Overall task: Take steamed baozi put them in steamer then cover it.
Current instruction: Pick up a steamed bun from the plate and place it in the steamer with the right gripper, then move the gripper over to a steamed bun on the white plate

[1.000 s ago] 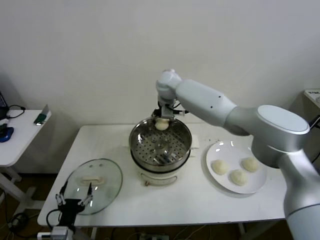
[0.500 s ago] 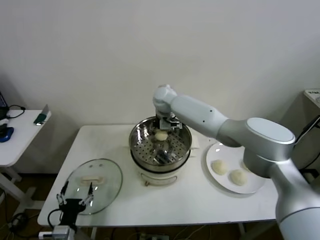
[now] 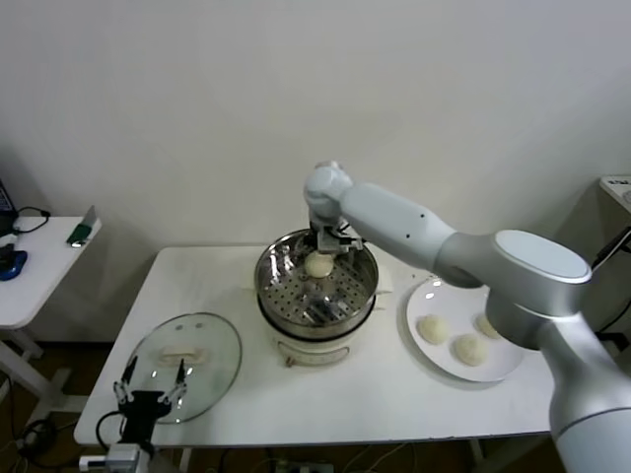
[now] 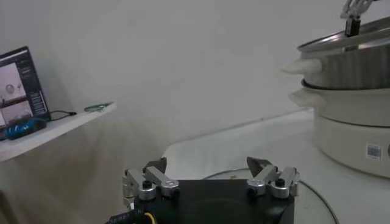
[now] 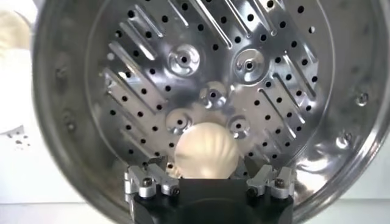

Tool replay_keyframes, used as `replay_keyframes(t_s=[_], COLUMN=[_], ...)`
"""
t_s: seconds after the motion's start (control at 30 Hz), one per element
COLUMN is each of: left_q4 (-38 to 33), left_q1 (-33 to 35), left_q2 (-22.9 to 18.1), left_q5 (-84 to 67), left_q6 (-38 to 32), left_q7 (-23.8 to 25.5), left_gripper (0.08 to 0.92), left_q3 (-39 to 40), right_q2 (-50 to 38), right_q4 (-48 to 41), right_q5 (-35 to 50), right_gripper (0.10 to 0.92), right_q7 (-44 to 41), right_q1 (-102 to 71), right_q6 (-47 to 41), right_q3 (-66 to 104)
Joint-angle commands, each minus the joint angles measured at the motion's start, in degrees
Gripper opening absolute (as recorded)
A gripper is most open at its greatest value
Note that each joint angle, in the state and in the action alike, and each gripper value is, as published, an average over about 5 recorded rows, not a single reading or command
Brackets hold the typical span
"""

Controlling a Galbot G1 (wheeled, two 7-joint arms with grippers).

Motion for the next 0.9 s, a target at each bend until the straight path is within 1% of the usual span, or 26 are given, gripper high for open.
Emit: replay_keyframes(t_s=[0.03,0.1,0.17,0.27,0.33,0.43,0.53,0.63,0.77,0.9], left_q4=[-0.3,-0.57,-0.9,-1.71,-2.26,-2.68,-2.9,-3.06,-3.07,-2.85], left_q1=[-0.04,-0.1,-0.21,-0.43,-0.53,-0.59,-0.61,-0.51,-0.33,-0.3], left_q2=[-0.18,-0.28,-0.34,-0.47,-0.56,-0.5,-0.31,-0.09,0.23,0.37], left_q5=[0.53,0.93,1.3,1.49,1.51,1.68,1.89,1.97,2.01,2.02], left_q6=[0.19,0.29,0.45,1.07,1.46,1.65,1.73,1.8,1.87,1.95], left_q7=[0.01,0.02,0.0,-0.16,-0.26,-0.26,-0.23,-0.2,-0.19,-0.19], left_gripper=[0.823,0.823,0.823,0.823,0.823,0.823,0.823,0.823,0.823,0.823], left_q3=[0.63,1.1,1.53,2.19,2.61,3.08,3.3,3.31,3.17,3.06], right_q2=[-5.85,-9.0,-12.94,-18.57,-21.68,-26.29,-30.71,-35.02,-38.99,-40.4], right_q4=[5.95,7.71,9.22,11.74,13.18,14.79,16.17,16.58,15.7,13.74], right_q5=[10.0,16.21,25.51,42.09,51.43,59.25,63.34,64.38,61.98,57.12], right_gripper=[0.823,0.823,0.823,0.823,0.823,0.823,0.823,0.823,0.823,0.823], right_q7=[-1.81,-1.81,-0.51,5.15,7.2,5.5,4.84,4.18,1.77,-0.37], right_q1=[5.25,8.22,12.54,20.12,22.94,23.12,21.33,16.95,9.92,2.92], right_q6=[-2.39,-5.38,-11.66,-25.29,-33.57,-44.3,-51.56,-55.41,-56.22,-55.94], right_q3=[-2.18,-4.92,-10.25,-22.57,-27.86,-28.98,-29.36,-27.42,-23.99,-19.82])
